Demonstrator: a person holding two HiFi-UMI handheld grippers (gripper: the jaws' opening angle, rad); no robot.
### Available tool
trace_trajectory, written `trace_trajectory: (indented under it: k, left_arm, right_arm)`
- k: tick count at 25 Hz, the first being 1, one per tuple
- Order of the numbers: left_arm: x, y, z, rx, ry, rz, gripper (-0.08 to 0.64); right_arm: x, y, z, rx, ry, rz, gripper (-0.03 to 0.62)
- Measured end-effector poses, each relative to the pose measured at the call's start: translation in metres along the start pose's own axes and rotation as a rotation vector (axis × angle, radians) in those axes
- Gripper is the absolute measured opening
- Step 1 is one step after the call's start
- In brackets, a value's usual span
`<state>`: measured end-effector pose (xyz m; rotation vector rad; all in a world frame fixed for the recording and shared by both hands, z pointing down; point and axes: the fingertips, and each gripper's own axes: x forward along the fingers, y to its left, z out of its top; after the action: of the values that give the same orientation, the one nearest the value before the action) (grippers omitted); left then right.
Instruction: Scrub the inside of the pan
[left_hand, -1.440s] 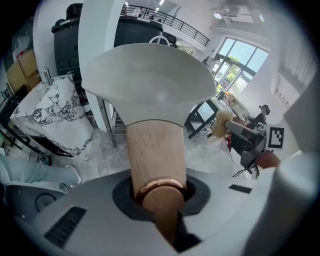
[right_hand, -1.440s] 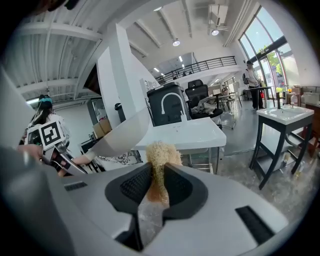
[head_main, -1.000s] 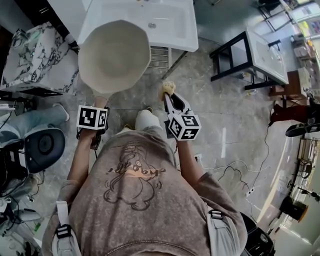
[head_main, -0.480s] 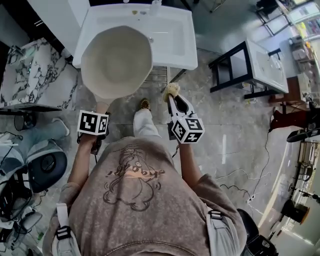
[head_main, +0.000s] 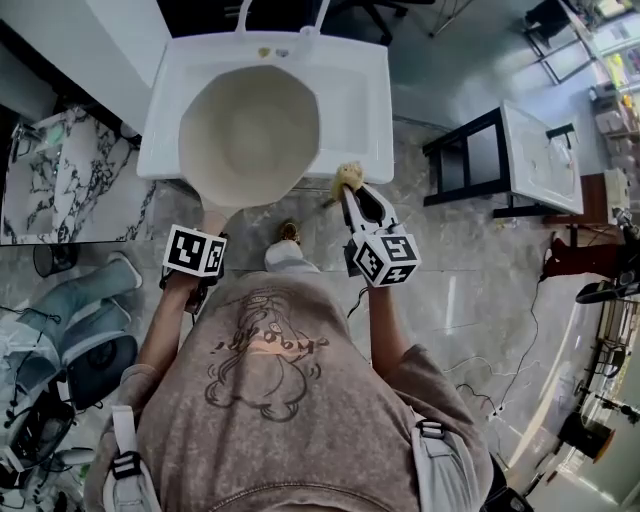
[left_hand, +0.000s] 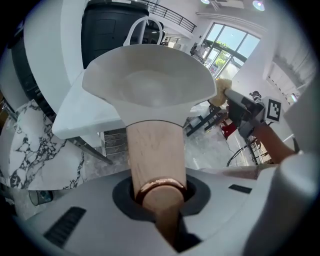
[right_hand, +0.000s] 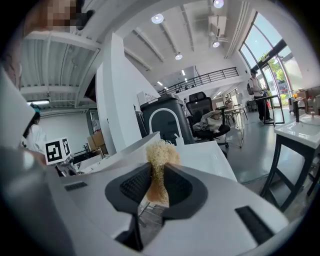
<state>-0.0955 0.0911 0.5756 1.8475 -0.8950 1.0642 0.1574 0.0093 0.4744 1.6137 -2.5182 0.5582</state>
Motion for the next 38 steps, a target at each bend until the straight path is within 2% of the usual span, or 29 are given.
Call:
trace_trajectory:
  k: [5, 9, 14, 19, 23, 30, 38]
  left_arm:
    - [0.01, -0.003, 0.036, 0.025, 0.022, -0.009, 0.052]
    - [0.018, -0.003, 0.058, 0.041, 0.038, -0.029, 0.052]
    - [0.024, 0.006, 0.075, 0.082, 0.074, -0.048, 0.052]
    - [0.026, 0.018, 0.086, 0.122, 0.098, -0.066, 0.052]
    - [0.032, 0.027, 0.098, 0.158, 0.124, -0.087, 0.052]
    - [0.043, 0.036, 0.115, 0.231, 0.157, -0.095, 0.054]
    - [0.049, 0.027, 0.132, 0.326, 0.179, -0.111, 0.054]
  right_arm:
    - [0.025, -0.026, 0.026, -0.033, -0.002, 0.064, 0.087]
    - [0.046, -0.043, 0.051, -0.064, -0.007, 0.074, 0.087]
    - [0.064, -0.044, 0.078, -0.073, -0.022, 0.092, 0.087]
    - [0.083, -0.038, 0.094, -0.11, -0.032, 0.071, 0.087]
    - [0.095, -0.032, 0.121, -0.15, -0.059, 0.046, 0.086]
    - [0.119, 0.005, 0.151, -0.223, -0.086, 0.158, 0.086]
    - [0.167, 0.043, 0.131, -0.405, 0.072, 0.326, 0.086]
